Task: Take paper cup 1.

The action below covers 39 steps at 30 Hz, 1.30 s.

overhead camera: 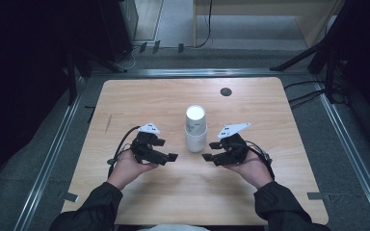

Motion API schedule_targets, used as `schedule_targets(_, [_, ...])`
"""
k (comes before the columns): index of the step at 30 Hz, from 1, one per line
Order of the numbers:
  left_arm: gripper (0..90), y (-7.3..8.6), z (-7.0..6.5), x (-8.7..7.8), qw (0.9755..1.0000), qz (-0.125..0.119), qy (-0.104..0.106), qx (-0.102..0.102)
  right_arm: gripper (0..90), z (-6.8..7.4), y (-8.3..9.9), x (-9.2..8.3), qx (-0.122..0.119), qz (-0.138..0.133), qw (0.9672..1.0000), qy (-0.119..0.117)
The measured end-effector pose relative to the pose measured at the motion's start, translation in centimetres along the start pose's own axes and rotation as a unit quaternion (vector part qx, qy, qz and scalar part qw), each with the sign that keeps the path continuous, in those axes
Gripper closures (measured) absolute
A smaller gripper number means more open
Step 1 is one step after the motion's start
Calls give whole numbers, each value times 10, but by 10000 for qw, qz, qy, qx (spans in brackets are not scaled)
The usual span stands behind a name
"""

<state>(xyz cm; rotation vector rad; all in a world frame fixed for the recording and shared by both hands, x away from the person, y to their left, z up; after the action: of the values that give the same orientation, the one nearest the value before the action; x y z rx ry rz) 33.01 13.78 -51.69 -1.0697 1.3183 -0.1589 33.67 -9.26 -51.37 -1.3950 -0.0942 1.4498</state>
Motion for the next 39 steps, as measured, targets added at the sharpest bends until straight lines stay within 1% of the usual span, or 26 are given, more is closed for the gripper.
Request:
schedule_targets(1, [156,0,0,0,10000,0,0,0,476,0,0,0,0,0,10000,0])
schedule_targets(2, [156,0,-1,0,9999,42,-15,109,495,0,-1,-2,-88,60,9999,-46])
schedule_targets(3, [157,0,-1,0,9999,42,-15,109,495,0,-1,-2,-88,60,9999,-46])
schedule_targets(4, [156,1,-3,0,9999,73,-7,146,503,-1,-2,-4,-196,12,9998,-37])
schedule_targets(5, [157,1,-3,0,9999,73,-7,146,503,-1,-2,-4,-196,12,9998,-37])
schedule_targets(7, [157,0,-4,-2,9998,58,-36,194,513,-2,-2,-7,-171,-71,9998,-56])
schedule_targets(10, [161,0,-4,-3,9998,52,-17,181,513,-2,-1,-6,-78,-3,9999,-84])
schedule_targets(12, [161,1,-4,-3,9998,93,-33,175,513,-2,0,-5,-120,16,9999,-56])
schedule_targets(13, [162,0,-4,-4,9999,64,16,127,513,-1,0,-4,-142,74,9999,-54])
schedule_targets(14, [161,0,-4,-4,9999,64,16,127,510,-1,1,-4,-196,136,9997,-11])
schedule_targets(15, [162,-1,-4,-7,9999,6,26,97,496,0,1,-4,-282,177,9994,44])
schedule_targets(16, [161,-1,-4,-8,10000,-10,33,93,479,0,1,-4,-408,200,9989,90])
schedule_targets(17, [162,-1,-4,-8,10000,-10,33,93,479,0,1,-4,-408,200,9989,90])
schedule_targets(18, [161,-1,-4,-9,10000,-47,82,25,457,0,1,-5,-549,220,9981,147])
schedule_targets(21, [162,0,-2,-12,10000,-60,27,56,455,0,1,-6,-551,223,9981,146])
schedule_targets(24, [162,2,0,-14,10000,-68,-1,65,445,-1,-2,-10,-523,180,9984,96])
schedule_targets(25, [162,2,0,-14,9999,-78,5,67,440,-2,-3,-12,-521,161,9985,92])
schedule_targets(26, [162,2,0,-14,9999,-90,9,60,429,-3,-5,-15,-469,96,9988,88])
schedule_targets(27, [162,2,0,-14,9999,-62,6,101,428,-4,-5,-16,-462,74,9989,94])
schedule_targets(30, [161,2,-1,-13,9999,-52,7,130,419,-4,-5,-16,-526,97,9985,139])
schedule_targets(32, [161,2,-1,-13,9998,-6,-31,195,404,-3,-6,-17,-549,108,9983,160])
schedule_targets(34, [161,2,-2,-12,9996,24,-24,264,387,-3,-8,-18,-575,112,9982,144])
schedule_targets(35, [161,2,-1,-12,9996,20,-24,287,378,-4,-12,-18,-624,206,9975,258])
schedule_targets(36, [161,2,-1,-13,9996,26,-27,266,371,-4,-14,-19,-655,231,9973,256])
schedule_targets(38, [161,1,-1,-13,9997,-19,-42,240,361,-4,-16,-19,-653,211,9974,231])
schedule_targets(39, [161,1,-1,-14,9997,-8,-35,252,360,-5,-20,-21,-626,215,9975,232])
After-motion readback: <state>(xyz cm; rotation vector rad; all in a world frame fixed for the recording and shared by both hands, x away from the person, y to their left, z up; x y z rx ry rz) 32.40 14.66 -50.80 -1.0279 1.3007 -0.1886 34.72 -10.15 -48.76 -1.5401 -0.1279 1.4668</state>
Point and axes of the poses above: each handheld gripper's, and its own axes: x roughly forward along the jaws, y roughly out of its underside, z roughly to its left, the point moved 5 cm from there along x, roughly forward along the jaws, and after that the axes turned 11 degrees about x, right-handed, at the moved point
